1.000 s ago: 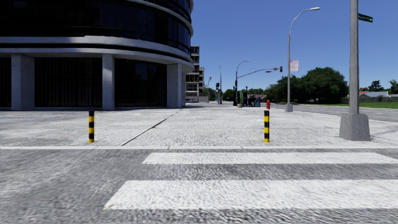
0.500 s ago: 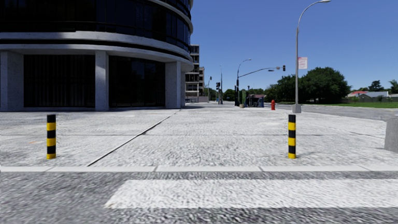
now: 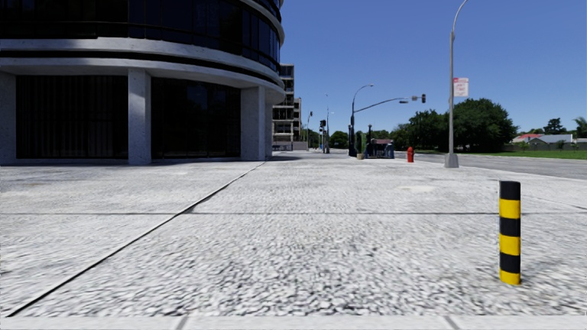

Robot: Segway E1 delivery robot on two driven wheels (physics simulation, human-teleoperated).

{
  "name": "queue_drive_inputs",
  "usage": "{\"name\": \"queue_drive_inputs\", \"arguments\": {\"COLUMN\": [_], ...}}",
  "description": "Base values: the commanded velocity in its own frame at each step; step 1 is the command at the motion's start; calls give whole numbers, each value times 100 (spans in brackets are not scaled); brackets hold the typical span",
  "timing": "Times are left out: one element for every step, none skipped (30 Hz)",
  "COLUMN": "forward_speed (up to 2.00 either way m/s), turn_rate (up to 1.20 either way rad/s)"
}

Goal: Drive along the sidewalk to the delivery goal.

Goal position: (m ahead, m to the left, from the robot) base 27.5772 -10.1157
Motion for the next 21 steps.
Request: {"name": "queue_drive_inputs", "arguments": {"forward_speed": [149,147,146,145,145,145,145,145,145,145,145,145,146,147,148,149,149,149,149,150,150], "turn_rate": [0,0,0,0,0,0,0,0,0,0,0,0,0,0,0,0,0,0,0,0,0]}}
